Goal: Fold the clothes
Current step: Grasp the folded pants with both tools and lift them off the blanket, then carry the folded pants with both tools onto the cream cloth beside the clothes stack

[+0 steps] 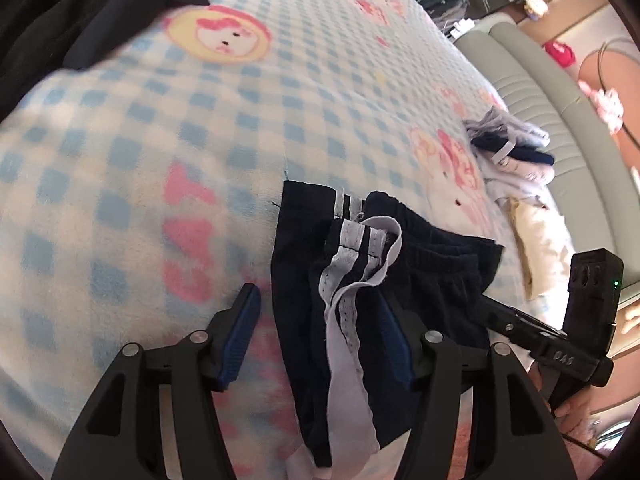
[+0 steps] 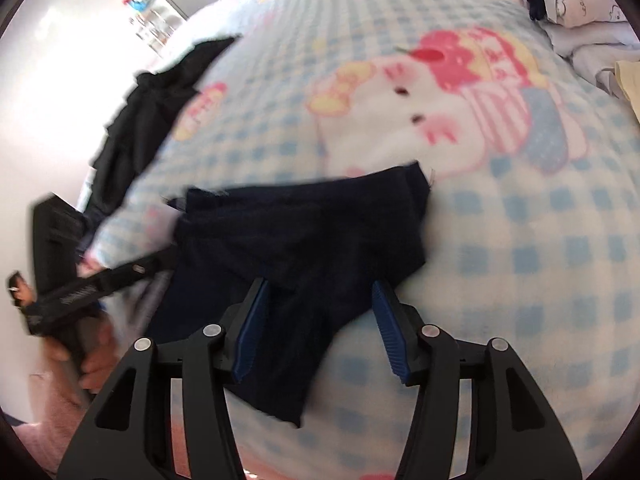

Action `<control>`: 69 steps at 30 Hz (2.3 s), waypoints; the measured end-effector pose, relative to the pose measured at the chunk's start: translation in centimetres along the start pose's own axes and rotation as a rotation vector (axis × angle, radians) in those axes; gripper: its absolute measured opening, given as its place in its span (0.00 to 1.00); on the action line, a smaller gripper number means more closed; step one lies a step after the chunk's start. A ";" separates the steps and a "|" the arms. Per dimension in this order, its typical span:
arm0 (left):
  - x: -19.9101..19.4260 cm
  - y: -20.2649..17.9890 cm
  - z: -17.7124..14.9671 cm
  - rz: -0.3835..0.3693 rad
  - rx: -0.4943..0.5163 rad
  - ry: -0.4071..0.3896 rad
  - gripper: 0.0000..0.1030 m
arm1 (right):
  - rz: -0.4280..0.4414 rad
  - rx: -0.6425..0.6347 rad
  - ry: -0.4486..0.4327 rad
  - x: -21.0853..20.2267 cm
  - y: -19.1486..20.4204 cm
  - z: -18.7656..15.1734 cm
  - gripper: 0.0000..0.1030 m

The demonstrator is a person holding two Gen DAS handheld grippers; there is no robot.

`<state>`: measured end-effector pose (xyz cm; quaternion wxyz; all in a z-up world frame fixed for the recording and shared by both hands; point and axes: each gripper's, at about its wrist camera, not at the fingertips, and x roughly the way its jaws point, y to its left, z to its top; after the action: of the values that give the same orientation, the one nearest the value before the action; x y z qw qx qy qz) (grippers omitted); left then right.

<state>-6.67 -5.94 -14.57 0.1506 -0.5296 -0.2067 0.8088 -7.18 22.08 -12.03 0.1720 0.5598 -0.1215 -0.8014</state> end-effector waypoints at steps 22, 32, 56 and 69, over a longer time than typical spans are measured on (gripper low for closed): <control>-1.8 -6.0 0.4 0.004 0.054 -0.037 0.15 | 0.045 -0.041 -0.084 -2.1 2.5 0.7 0.14; -1.4 -13.8 1.5 -0.075 0.164 -0.010 0.15 | 0.000 -0.026 -0.157 -8.2 -1.4 1.9 0.14; 10.0 -41.4 5.9 -0.352 0.351 0.071 0.15 | -0.301 0.238 -0.395 -27.0 -21.1 5.1 0.15; 19.5 -41.0 7.0 -0.258 0.230 0.207 0.17 | -0.430 0.256 -0.282 -25.1 -30.4 7.7 0.17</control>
<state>-19.79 37.47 -7.30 0.3330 -0.5582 -0.1626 0.7424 -10.79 60.10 0.34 -0.0926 0.4729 -0.1229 -0.8676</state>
